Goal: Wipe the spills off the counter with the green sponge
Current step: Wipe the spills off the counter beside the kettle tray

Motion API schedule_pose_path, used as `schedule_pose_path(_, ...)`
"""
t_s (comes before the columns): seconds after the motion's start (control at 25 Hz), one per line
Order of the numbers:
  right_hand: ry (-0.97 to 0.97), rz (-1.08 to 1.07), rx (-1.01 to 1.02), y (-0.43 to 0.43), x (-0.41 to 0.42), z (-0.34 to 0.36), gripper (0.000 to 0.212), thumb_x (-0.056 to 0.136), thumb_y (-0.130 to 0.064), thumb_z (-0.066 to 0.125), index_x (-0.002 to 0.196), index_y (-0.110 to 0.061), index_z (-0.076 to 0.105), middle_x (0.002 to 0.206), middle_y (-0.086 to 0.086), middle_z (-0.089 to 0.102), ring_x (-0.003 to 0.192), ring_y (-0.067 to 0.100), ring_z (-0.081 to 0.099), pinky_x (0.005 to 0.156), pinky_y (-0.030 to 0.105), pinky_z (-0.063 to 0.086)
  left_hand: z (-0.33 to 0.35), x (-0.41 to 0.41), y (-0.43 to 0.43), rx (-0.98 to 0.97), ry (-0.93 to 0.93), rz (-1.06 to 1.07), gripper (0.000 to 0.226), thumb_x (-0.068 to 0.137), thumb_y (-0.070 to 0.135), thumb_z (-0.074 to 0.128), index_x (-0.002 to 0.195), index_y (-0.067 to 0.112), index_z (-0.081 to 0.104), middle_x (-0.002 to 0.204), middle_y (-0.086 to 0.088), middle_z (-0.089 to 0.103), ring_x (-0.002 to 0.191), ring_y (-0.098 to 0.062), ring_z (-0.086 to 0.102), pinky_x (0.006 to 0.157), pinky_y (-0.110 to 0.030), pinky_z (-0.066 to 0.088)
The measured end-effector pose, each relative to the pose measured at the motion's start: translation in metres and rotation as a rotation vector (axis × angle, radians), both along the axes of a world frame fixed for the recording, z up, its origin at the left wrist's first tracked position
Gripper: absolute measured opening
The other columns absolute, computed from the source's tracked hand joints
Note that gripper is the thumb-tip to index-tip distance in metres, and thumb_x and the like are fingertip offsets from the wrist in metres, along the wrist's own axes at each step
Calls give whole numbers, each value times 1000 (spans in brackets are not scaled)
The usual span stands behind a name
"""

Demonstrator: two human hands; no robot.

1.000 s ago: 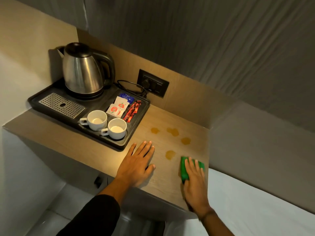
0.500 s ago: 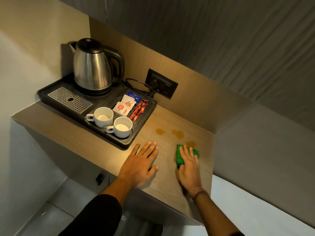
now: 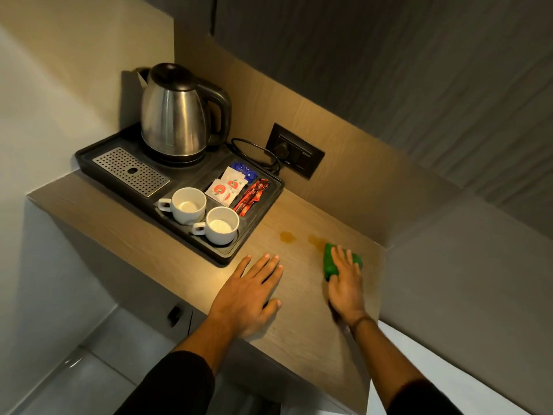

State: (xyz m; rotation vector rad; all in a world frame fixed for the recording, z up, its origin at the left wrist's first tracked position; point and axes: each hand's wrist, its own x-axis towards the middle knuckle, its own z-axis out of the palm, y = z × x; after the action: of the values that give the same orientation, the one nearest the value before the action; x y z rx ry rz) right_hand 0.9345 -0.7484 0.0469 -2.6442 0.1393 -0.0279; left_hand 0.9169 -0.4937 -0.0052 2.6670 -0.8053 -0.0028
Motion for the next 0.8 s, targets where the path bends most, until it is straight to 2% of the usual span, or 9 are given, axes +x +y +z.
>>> schedule_pose_path(0.08,-23,163,-16,-8,-38,-17,76,88,0,41,156,-31,26,167,-7,21,157,16,6,128,50,6,0,1,1,-17,10,-2,72,105,58,27,165,20,12,175,-3,6,159,-18,-5,129,-51,0)
schedule_pose_path(0.16,-36,142,-37,-41,-77,-26,80,85,-3,39,155,-38,26,166,-15,20,156,11,7,127,52,8,-1,-2,0,-19,1,2,71,106,58,27,165,20,12,175,-3,7,159,-18,-5,129,-51,0)
schedule_pose_path(0.24,-45,39,-15,-59,-49,-21,76,87,7,45,154,-26,33,165,-8,22,156,22,10,127,56,10,-1,-4,-1,-16,-1,-5,71,106,56,28,165,20,12,175,-3,7,159,-18,-4,129,-51,1)
schedule_pose_path(0.36,-2,-112,-42,-20,32,1,73,87,11,46,154,-14,33,166,7,25,156,29,12,127,50,7,1,-2,0,-11,3,-3,71,106,57,27,165,21,12,175,-3,7,159,-18,-5,129,-51,0)
schedule_pose_path(0.44,-11,22,-25,12,39,-1,73,88,7,46,155,-18,31,166,4,24,156,26,10,128,48,4,0,-2,0,-11,1,0,71,106,57,27,165,21,10,175,-2,6,159,-18,-6,129,-51,0)
schedule_pose_path(0.56,-31,224,-28,-6,-31,-24,76,86,-5,39,156,-34,26,167,-9,20,156,13,6,128,45,4,0,-2,0,-16,-5,2,71,105,56,29,165,20,13,175,-3,9,159,-19,-3,128,-49,-1)
schedule_pose_path(0.64,-33,161,-29,-40,-49,-26,78,82,-6,37,155,-34,29,166,-8,24,156,16,10,128,49,8,0,-3,0,-20,-15,14,71,106,56,30,164,20,14,175,-3,9,159,-19,-2,128,-49,-2)
schedule_pose_path(0.72,-27,41,-34,-46,-9,-16,73,82,0,41,153,-19,36,164,4,29,155,27,15,127,54,10,1,-4,-1,-19,-5,9,71,106,57,29,164,21,13,175,-2,8,159,-18,-4,127,-48,-4)
schedule_pose_path(0.8,-11,-74,-50,-18,48,-1,72,85,11,45,152,-12,36,165,9,29,155,31,15,127,51,7,0,-3,-1,-20,5,11,70,106,58,29,164,22,12,175,-1,7,159,-18,-5,127,-47,-6)
